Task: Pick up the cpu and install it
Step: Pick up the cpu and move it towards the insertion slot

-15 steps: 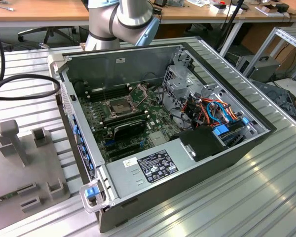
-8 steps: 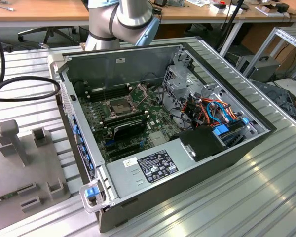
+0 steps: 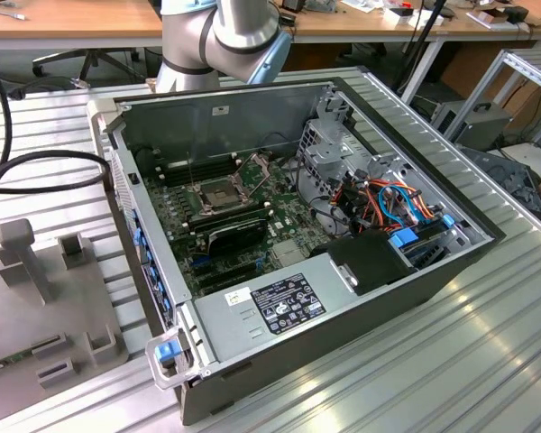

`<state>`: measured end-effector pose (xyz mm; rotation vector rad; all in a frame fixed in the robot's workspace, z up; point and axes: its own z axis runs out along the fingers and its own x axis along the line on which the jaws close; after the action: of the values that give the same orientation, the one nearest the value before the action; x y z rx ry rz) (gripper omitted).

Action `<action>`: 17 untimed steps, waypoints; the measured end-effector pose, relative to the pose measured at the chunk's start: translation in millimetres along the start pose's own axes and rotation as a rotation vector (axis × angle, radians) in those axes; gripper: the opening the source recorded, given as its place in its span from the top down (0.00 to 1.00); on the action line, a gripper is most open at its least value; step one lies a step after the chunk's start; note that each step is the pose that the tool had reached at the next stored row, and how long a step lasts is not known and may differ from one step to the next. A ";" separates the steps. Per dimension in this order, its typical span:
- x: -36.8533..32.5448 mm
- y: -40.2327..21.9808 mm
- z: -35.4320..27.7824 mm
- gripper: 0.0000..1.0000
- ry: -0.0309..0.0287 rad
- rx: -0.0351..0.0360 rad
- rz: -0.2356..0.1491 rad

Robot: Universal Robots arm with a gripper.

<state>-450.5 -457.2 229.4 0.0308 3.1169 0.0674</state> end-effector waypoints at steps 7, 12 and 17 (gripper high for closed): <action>0.5 -0.2 3.9 0.52 0.0001 0.0001 0.000; 0.5 -0.2 5.3 0.52 0.0001 0.0000 0.000; 0.7 -0.3 6.9 0.52 0.0000 0.0001 0.000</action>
<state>-451.0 -457.2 222.5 0.0309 3.1169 0.0673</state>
